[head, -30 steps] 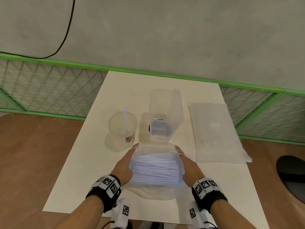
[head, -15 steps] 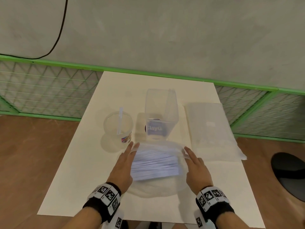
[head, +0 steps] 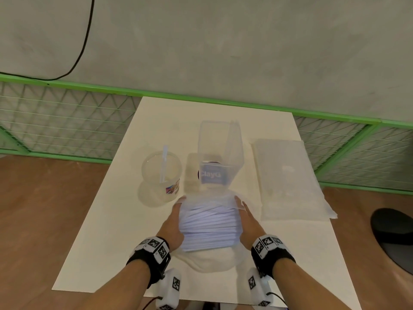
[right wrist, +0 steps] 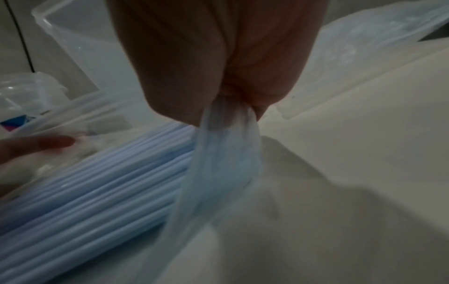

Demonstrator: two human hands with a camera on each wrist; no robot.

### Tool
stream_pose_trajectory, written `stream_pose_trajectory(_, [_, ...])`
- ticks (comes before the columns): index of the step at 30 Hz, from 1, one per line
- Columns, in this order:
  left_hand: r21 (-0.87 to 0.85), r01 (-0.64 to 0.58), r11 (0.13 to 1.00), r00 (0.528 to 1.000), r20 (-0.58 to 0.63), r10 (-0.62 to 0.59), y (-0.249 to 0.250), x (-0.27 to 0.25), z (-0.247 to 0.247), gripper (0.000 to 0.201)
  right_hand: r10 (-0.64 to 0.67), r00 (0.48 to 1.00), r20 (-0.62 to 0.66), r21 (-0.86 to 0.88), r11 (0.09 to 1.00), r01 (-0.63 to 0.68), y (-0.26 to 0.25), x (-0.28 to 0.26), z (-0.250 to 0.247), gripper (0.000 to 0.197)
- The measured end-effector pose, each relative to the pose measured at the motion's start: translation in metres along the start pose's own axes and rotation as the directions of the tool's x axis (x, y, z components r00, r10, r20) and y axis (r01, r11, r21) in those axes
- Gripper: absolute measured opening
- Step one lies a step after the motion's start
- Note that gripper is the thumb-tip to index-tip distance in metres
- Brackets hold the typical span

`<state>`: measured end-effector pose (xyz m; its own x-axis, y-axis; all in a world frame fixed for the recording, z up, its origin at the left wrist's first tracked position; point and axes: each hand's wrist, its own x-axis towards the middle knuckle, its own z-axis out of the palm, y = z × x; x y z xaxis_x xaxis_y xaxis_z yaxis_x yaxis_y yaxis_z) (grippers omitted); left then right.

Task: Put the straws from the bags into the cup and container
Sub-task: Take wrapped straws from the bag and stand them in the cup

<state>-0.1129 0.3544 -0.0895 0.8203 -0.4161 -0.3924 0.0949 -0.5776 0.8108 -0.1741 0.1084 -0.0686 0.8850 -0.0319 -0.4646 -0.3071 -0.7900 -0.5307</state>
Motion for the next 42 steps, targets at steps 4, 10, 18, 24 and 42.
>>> stream_pose_trajectory(4, [-0.048,-0.017,0.999,1.000,-0.008,0.017,0.004,-0.003,-0.006,0.106,0.009,0.996,-0.090,0.157,0.988,0.006,0.005,-0.004,-0.004,0.083])
stream_pose_trajectory(10, [0.141,0.001,0.990,1.000,0.004,-0.002,0.021,-0.007,-0.003,0.112,0.050,0.995,-0.089,0.107,0.993,-0.040,0.005,-0.023,-0.011,0.089])
stream_pose_trajectory(18, [0.186,0.082,0.979,0.993,0.063,-0.096,0.027,-0.017,0.012,0.104,0.195,0.974,-0.116,0.264,0.951,-0.159,0.000,-0.040,0.010,0.082])
stream_pose_trajectory(24, [0.192,0.025,0.981,0.996,0.079,-0.040,0.026,-0.020,-0.003,0.106,0.157,0.982,-0.107,0.154,0.978,-0.140,-0.002,-0.047,-0.001,0.078])
stream_pose_trajectory(42, [0.460,-0.113,0.881,0.990,-0.019,0.136,0.020,-0.032,-0.008,0.113,0.108,0.981,-0.162,-0.249,0.958,-0.146,0.014,-0.051,-0.002,0.086])
